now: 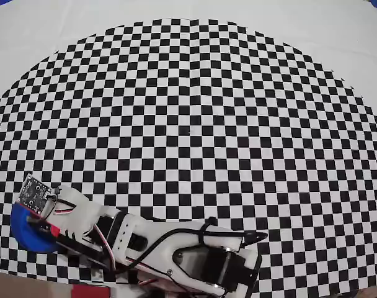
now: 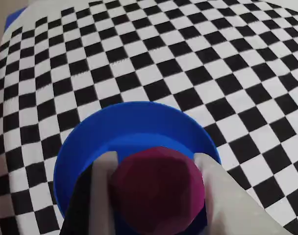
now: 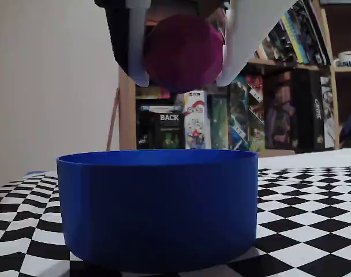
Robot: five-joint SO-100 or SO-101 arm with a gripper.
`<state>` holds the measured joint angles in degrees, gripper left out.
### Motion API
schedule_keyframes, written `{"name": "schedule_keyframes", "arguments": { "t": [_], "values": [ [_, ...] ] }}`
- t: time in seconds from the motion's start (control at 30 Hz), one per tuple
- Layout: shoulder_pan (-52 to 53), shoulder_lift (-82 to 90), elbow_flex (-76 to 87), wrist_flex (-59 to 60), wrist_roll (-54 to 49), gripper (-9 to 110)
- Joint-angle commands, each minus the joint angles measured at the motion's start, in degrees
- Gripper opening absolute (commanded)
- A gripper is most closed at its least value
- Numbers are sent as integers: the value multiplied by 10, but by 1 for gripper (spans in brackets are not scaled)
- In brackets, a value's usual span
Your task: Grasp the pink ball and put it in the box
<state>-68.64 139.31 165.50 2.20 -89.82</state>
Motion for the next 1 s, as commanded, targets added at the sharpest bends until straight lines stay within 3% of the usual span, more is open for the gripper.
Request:
{"name": "schedule_keyframes", "arguments": {
  "t": [0.0,0.97],
  "values": [
    [-2,-11,-4,-6,-4,0],
    [-1,-80,-25,-33,-4,0]
  ]
}}
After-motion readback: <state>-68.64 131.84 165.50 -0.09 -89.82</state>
